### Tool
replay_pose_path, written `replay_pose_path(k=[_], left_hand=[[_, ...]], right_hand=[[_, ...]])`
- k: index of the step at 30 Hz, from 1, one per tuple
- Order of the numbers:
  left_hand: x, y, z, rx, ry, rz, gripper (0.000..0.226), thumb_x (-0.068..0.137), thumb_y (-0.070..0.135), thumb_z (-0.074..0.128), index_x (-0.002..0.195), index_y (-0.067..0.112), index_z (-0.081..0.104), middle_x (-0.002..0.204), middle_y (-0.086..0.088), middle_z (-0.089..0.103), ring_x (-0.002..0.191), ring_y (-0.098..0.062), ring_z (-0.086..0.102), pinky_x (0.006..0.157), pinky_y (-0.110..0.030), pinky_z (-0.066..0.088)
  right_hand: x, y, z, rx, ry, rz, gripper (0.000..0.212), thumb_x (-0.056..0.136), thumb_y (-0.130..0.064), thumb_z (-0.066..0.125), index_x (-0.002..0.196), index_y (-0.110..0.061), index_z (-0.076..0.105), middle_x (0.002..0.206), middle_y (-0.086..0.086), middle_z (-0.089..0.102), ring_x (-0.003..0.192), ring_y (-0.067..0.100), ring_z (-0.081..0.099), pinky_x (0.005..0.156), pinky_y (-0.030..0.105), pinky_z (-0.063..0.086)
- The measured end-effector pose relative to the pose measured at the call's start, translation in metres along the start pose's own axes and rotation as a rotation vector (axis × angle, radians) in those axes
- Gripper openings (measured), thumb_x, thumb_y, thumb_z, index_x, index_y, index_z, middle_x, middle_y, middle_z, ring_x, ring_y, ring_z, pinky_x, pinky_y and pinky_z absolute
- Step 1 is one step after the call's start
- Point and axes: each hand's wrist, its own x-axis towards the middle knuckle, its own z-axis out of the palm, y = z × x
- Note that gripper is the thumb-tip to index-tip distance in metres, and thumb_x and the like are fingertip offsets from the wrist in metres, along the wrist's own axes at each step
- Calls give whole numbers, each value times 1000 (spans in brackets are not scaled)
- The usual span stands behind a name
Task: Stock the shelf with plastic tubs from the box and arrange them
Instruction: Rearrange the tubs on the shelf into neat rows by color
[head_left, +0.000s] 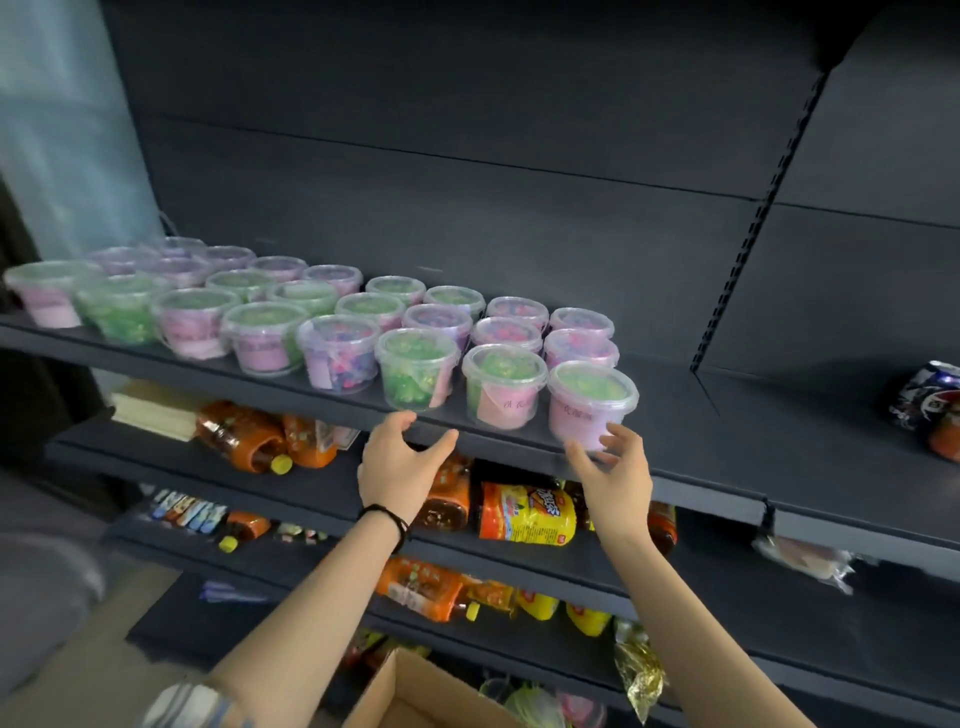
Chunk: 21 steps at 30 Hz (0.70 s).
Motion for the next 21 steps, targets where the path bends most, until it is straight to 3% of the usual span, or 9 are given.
replay_pose_path(k=[5, 8, 12, 21], left_hand=[[-10, -19, -66, 32, 47, -22, 77, 76, 55, 73, 140, 23, 45, 140, -2, 51, 129, -21, 47, 106, -50, 39], [-2, -33, -108, 71, 106, -26, 79, 75, 56, 72, 141, 24, 44, 140, -2, 51, 129, -22, 47, 106, -48, 39], [22, -58, -162, 101, 186, -71, 75, 75, 58, 71, 139, 27, 47, 139, -3, 51, 129, -25, 45, 106, -52, 37], [130, -132, -283, 50, 155, -59, 85, 70, 64, 70, 141, 27, 43, 143, -1, 47, 133, -24, 41, 108, -54, 34]], right_hand=[[-35, -21, 18, -42, -224, -73, 76, 80, -45, 73, 142, -21, 37, 136, -2, 50, 123, 18, 48, 100, 41, 46], [-50, -38, 41, -57, -297, -128, 87, 77, -50, 73, 148, -26, 30, 142, -5, 46, 125, 12, 46, 101, 35, 44], [-63, -64, 89, -48, -359, -182, 87, 76, -51, 74, 147, -29, 30, 137, -9, 48, 118, 6, 47, 92, 22, 38], [-88, -132, 267, -4, -401, -184, 79, 76, -49, 74, 142, -27, 38, 131, -9, 52, 119, 9, 49, 94, 22, 39]])
